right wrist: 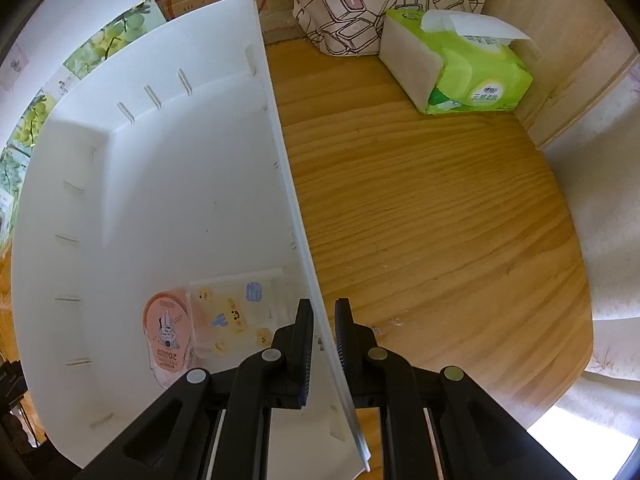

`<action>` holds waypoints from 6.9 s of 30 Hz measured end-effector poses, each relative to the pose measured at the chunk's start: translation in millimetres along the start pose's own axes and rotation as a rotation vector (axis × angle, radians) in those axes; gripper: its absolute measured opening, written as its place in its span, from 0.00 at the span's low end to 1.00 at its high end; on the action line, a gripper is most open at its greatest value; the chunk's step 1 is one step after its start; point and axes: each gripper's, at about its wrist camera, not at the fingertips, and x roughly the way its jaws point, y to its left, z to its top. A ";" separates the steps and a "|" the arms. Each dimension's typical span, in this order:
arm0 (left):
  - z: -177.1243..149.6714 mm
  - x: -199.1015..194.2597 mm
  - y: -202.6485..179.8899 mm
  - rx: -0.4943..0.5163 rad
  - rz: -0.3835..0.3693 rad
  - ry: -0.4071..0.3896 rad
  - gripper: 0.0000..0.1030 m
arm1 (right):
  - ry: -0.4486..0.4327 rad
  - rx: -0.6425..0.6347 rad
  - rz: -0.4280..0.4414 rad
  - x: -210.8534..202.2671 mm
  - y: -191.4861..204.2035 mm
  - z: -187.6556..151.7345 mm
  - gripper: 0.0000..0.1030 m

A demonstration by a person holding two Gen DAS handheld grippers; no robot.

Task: Organize rigid objects
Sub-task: 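Lift the white charger over the tray and release it with the left gripper, then withdraw the open left gripper from the tray, then lower the left gripper around the white toy with round lens and close it, then carry the white lens toy over the tray and open the left gripper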

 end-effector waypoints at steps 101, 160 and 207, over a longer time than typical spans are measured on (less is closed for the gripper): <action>-49.7 -71.4 -101.0 0.317 -0.088 -0.227 0.76 | 0.055 -0.228 0.032 11.4 13.0 9.9 0.10; 90.1 27.6 -67.1 0.286 0.137 0.068 0.60 | 0.102 0.093 -0.085 14.6 -7.2 24.4 0.16; -81.9 -44.8 -36.3 0.199 0.019 0.131 0.59 | 0.085 -0.106 -0.039 14.8 0.8 8.5 0.17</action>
